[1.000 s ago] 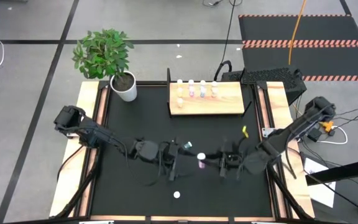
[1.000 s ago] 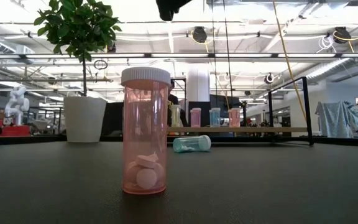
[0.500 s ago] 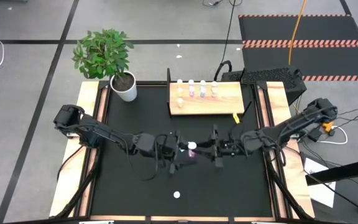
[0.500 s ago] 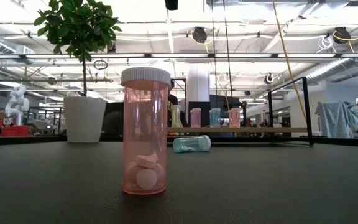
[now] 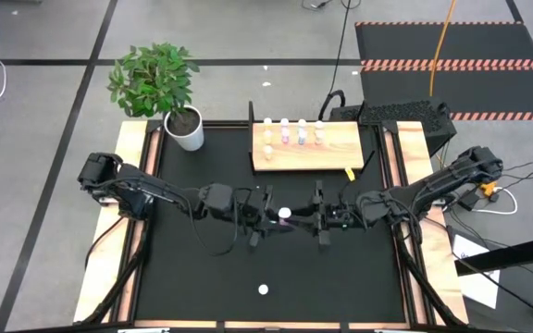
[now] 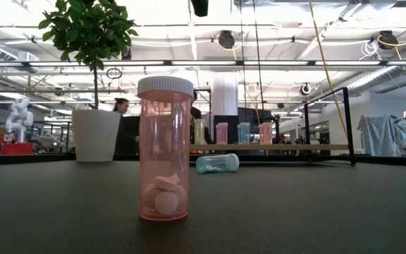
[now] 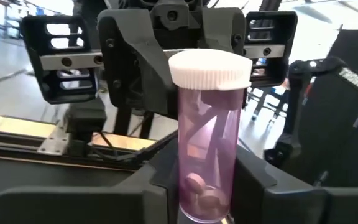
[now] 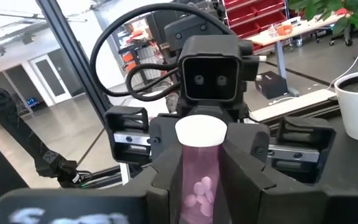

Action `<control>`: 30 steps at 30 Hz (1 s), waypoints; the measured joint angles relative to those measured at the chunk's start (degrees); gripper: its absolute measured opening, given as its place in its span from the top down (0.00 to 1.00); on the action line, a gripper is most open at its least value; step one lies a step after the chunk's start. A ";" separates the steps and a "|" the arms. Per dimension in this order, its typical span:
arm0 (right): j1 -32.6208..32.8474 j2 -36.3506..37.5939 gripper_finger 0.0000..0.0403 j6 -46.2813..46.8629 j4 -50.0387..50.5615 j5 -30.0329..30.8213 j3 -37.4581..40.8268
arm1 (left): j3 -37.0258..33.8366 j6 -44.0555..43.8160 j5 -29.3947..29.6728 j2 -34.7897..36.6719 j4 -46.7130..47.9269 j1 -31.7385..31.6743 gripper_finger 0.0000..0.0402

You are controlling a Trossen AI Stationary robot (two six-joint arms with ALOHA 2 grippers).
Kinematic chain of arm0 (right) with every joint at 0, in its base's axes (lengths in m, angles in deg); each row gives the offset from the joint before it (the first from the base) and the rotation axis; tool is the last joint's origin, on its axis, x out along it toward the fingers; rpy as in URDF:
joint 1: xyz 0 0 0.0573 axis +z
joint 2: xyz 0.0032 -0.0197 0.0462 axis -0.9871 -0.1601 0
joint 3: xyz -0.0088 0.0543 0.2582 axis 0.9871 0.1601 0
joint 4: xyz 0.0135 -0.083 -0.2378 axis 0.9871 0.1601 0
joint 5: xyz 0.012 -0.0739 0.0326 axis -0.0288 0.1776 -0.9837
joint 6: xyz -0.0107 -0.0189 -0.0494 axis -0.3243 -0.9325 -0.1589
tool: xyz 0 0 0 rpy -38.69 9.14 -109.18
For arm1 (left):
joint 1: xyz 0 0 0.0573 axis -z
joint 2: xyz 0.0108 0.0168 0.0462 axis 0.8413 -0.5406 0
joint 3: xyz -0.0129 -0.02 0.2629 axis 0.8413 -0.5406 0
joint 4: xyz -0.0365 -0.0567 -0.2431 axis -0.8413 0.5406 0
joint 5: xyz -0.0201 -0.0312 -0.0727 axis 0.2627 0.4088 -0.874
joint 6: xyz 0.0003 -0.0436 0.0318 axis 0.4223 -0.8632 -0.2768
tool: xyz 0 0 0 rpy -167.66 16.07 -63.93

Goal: Pick and place medicine bottles onto shelf by color
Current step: Put the pink pill bottle on the shelf aligned with the other pink pill bottles

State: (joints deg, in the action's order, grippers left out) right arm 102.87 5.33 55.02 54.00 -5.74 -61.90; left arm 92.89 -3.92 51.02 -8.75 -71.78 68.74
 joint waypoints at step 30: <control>-2.42 9.76 0.66 2.85 11.15 -2.89 -0.07 | 0.00 -0.04 -2.11 0.00 6.14 -2.13 0.76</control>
State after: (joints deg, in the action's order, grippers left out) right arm 100.45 15.08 57.87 65.15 -8.62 -61.97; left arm 92.89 -3.96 48.90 -8.75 -65.64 66.61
